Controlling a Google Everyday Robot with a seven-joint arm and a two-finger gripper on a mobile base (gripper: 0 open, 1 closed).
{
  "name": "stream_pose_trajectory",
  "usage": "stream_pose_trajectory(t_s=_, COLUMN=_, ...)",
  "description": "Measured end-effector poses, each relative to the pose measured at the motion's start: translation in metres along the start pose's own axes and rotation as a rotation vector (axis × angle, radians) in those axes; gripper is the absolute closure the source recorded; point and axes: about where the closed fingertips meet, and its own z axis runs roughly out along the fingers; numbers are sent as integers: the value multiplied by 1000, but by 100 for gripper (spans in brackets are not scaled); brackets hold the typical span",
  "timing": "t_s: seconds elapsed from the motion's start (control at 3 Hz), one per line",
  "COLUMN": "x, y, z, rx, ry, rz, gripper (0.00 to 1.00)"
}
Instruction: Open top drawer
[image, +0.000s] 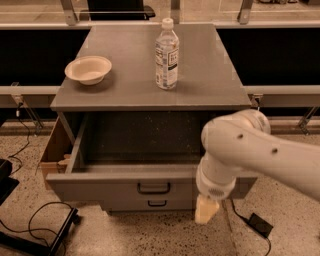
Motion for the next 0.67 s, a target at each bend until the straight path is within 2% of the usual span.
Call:
stream_pose_trajectory(t_s=0.33, x=2, y=18, z=2, rx=-13, ry=-2, rz=11, gripper=61)
stream_pose_trajectory(t_s=0.67, x=1, y=18, z=-7, rx=-13, ry=-2, rz=11, gripper=84)
